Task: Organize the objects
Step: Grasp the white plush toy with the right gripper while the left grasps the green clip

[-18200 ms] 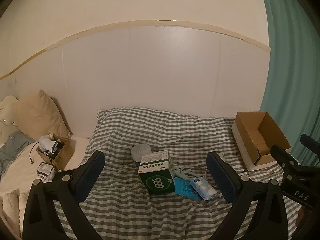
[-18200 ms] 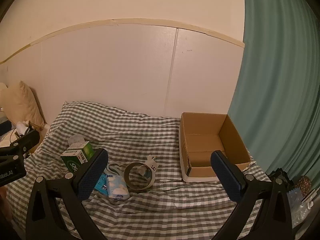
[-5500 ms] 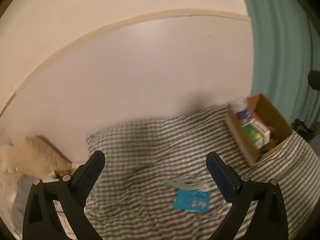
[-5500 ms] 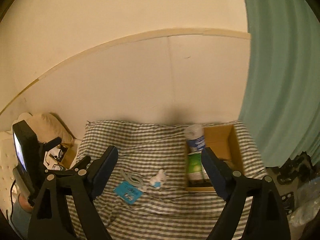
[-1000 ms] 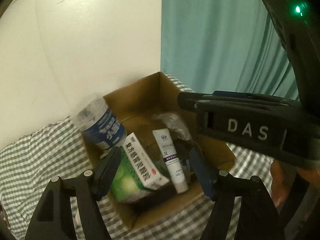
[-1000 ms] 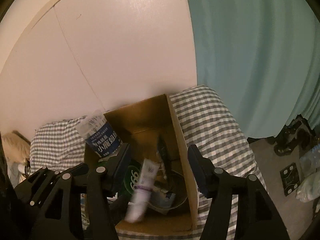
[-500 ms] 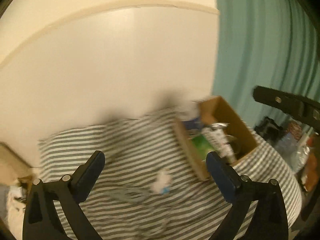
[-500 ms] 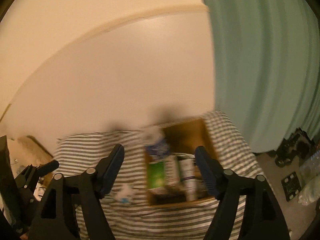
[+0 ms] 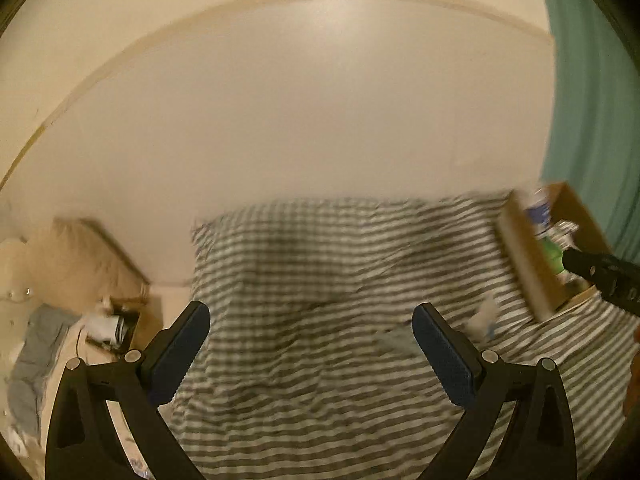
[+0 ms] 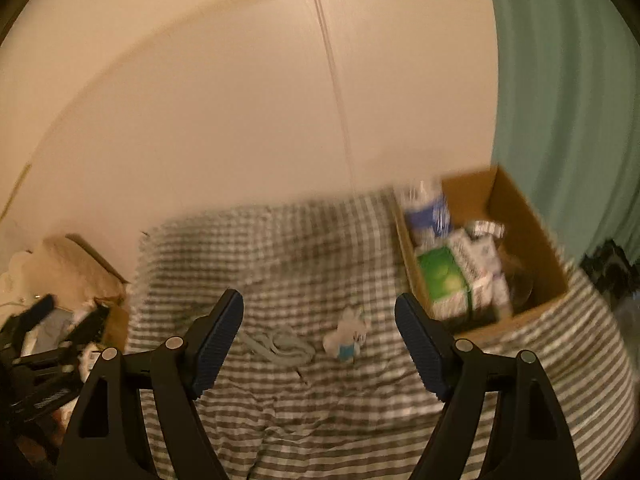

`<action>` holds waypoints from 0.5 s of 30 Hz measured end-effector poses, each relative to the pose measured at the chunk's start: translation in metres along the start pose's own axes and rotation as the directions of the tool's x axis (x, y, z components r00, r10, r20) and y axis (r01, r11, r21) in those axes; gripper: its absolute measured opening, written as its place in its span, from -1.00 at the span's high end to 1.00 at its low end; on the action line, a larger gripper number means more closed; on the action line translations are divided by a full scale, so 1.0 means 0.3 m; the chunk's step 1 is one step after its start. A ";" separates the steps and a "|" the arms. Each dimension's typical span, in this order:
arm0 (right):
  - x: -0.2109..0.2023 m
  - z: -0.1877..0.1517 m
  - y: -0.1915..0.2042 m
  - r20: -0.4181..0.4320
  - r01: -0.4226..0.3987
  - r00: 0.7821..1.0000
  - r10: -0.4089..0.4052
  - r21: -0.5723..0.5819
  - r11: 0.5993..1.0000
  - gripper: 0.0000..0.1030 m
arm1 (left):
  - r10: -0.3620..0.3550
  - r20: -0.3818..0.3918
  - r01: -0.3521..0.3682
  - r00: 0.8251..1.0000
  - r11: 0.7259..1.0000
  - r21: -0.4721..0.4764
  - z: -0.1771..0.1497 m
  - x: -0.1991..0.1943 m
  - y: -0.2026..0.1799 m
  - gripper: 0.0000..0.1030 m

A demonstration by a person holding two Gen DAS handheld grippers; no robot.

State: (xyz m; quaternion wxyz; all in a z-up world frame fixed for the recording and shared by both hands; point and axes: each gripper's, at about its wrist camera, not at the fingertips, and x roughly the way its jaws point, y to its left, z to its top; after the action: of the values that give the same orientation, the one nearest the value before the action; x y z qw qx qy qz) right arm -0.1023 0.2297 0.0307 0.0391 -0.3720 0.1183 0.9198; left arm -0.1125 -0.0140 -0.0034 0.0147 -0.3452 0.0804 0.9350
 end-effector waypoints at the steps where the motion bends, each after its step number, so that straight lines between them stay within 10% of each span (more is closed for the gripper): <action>1: 0.037 -0.016 0.003 -0.015 0.013 1.000 -0.013 0.004 1.000 -0.52 | 0.005 -0.014 -0.005 1.000 1.000 -0.015 -0.021 0.030 0.011 -1.00; 15: 0.493 -0.223 -0.035 -0.213 0.181 0.956 -0.200 -0.109 0.978 -0.51 | 0.012 -0.223 -0.032 0.975 0.996 -0.089 -0.232 0.427 -0.062 -1.00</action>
State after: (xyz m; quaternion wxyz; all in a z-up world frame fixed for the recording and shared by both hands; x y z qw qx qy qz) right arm -0.1619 0.2210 -0.1203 0.0977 -0.4837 0.0449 0.8686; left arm -0.1637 -0.0102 -0.1411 -0.0205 -0.4470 0.0424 0.8933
